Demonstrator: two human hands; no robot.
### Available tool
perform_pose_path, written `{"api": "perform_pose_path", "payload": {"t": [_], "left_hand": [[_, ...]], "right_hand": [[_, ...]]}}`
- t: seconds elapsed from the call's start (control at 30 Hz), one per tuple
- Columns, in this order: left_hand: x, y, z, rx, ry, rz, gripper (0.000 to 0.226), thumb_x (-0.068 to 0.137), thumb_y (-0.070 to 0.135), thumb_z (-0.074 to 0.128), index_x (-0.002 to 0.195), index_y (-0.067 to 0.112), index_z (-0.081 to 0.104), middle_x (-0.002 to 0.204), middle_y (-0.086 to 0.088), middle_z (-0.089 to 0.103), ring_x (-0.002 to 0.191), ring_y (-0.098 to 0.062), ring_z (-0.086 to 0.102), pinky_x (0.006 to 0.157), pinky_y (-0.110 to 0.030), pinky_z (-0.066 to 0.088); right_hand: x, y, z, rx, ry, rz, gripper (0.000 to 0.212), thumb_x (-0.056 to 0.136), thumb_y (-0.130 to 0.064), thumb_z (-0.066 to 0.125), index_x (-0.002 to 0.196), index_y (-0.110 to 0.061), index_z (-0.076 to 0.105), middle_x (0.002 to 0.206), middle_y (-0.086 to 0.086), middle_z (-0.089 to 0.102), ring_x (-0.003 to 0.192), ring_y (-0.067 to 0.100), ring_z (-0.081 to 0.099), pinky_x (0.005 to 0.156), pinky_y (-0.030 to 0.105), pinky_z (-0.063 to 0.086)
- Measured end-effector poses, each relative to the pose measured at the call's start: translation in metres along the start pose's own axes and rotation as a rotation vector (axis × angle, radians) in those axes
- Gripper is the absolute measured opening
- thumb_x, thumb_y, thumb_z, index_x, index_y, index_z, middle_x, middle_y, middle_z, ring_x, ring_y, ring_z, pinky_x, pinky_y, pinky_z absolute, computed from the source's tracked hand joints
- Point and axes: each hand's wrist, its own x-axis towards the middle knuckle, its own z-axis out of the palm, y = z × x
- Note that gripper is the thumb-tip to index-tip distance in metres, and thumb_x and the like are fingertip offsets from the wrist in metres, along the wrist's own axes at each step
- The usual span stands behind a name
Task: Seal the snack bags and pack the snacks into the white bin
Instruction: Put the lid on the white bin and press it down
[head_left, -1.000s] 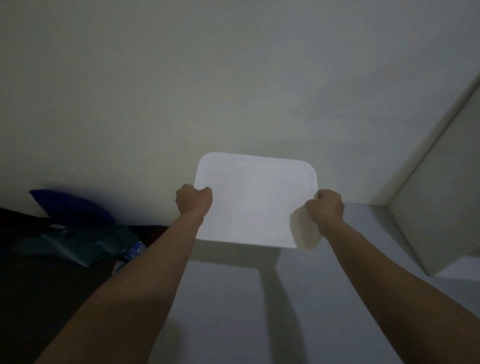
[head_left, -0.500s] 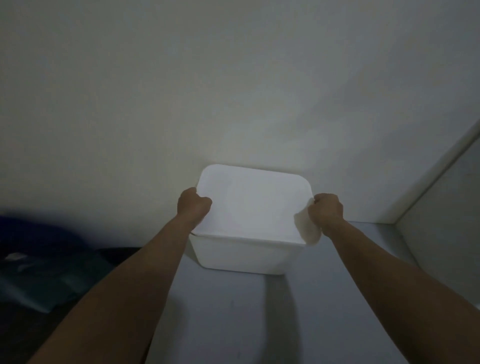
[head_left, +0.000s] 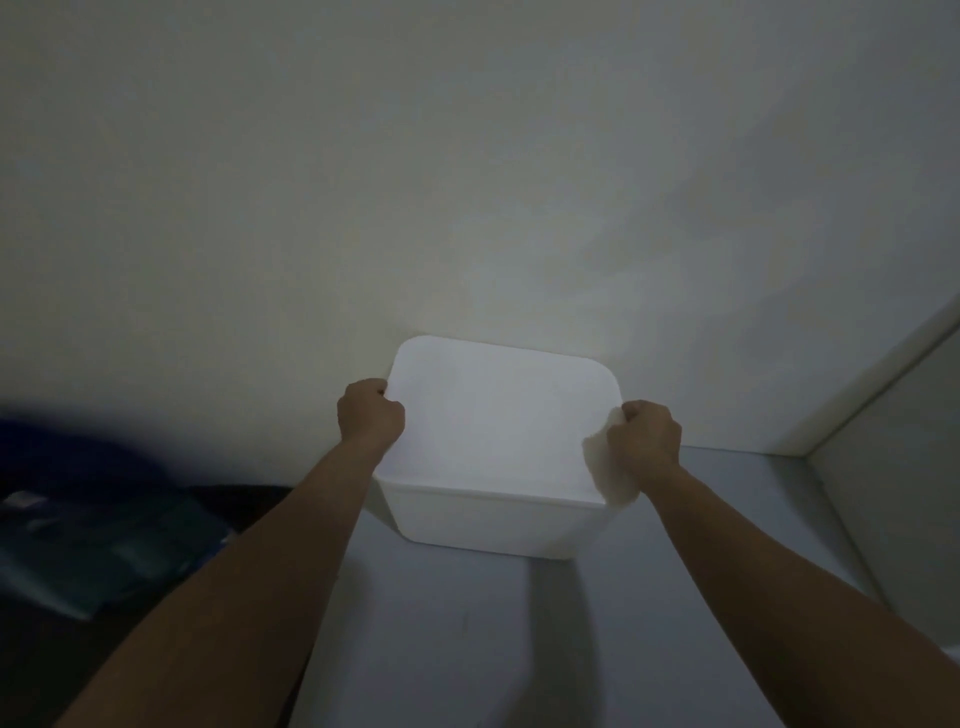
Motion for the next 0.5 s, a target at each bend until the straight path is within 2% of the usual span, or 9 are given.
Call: {"api": "perform_pose_path", "payload": {"t": [0.07, 0.1, 0.17, 0.2, 0.27, 0.4, 0.5], "left_hand": [[0.0, -0.004, 0.0, -0.023, -0.011, -0.006, 0.031, 0.076, -0.008, 0.046, 0.089, 0.007, 0.07, 0.087, -0.011, 0.064, 0.081, -0.029, 0.059, 0.073, -0.03, 0.045], [0.001, -0.007, 0.001, -0.04, -0.018, -0.009, 0.033, 0.077, -0.007, 0.047, 0.098, 0.004, 0.071, 0.093, -0.012, 0.067, 0.088, -0.032, 0.061, 0.077, -0.03, 0.046], [0.001, -0.014, 0.004, -0.074, -0.038, -0.021, 0.04, 0.081, -0.004, 0.048, 0.115, 0.003, 0.066, 0.109, -0.011, 0.067, 0.107, -0.034, 0.06, 0.089, -0.033, 0.046], [0.001, -0.017, 0.005, -0.089, -0.051, -0.023, 0.044, 0.084, -0.001, 0.048, 0.125, 0.005, 0.061, 0.122, -0.011, 0.064, 0.116, -0.032, 0.057, 0.097, -0.033, 0.044], [-0.001, -0.022, 0.008, -0.085, -0.074, -0.013, 0.047, 0.091, 0.004, 0.046, 0.137, 0.009, 0.049, 0.14, -0.012, 0.052, 0.127, -0.03, 0.049, 0.106, -0.033, 0.037], [-0.005, -0.032, 0.017, 0.048, -0.097, 0.056, 0.048, 0.099, 0.017, 0.037, 0.147, 0.018, 0.035, 0.143, -0.016, 0.047, 0.128, -0.033, 0.046, 0.109, -0.038, 0.036], [-0.005, -0.034, 0.023, 0.149, -0.098, 0.073, 0.049, 0.101, 0.026, 0.031, 0.15, 0.021, 0.025, 0.135, -0.018, 0.053, 0.121, -0.036, 0.05, 0.103, -0.041, 0.039]], "right_hand": [[-0.003, 0.001, 0.001, 0.012, 0.009, -0.013, 0.013, 0.075, 0.005, 0.047, 0.067, -0.002, 0.055, 0.066, 0.013, 0.053, 0.072, 0.032, 0.051, 0.054, 0.032, 0.034], [-0.004, 0.003, 0.002, 0.024, 0.014, -0.023, 0.012, 0.075, 0.006, 0.046, 0.073, 0.002, 0.057, 0.071, 0.017, 0.056, 0.076, 0.035, 0.054, 0.057, 0.033, 0.04], [-0.009, 0.007, 0.007, 0.036, 0.02, -0.027, 0.026, 0.078, 0.006, 0.045, 0.099, 0.008, 0.062, 0.099, 0.024, 0.063, 0.096, 0.04, 0.058, 0.076, 0.036, 0.046], [-0.011, 0.01, 0.01, 0.023, 0.014, -0.041, 0.028, 0.08, 0.005, 0.045, 0.104, 0.007, 0.06, 0.11, 0.025, 0.061, 0.102, 0.039, 0.057, 0.08, 0.034, 0.043], [-0.015, 0.014, 0.017, -0.017, -0.002, -0.085, 0.026, 0.08, 0.002, 0.046, 0.105, 0.002, 0.055, 0.118, 0.022, 0.056, 0.104, 0.037, 0.055, 0.08, 0.031, 0.038], [-0.015, 0.015, 0.023, -0.104, -0.066, -0.1, 0.041, 0.086, -0.006, 0.044, 0.127, -0.004, 0.043, 0.125, 0.022, 0.05, 0.111, 0.04, 0.053, 0.089, 0.041, 0.042], [-0.014, 0.014, 0.024, -0.114, -0.063, -0.095, 0.038, 0.093, -0.013, 0.036, 0.131, -0.008, 0.036, 0.111, 0.026, 0.057, 0.098, 0.041, 0.055, 0.077, 0.039, 0.037]]}}
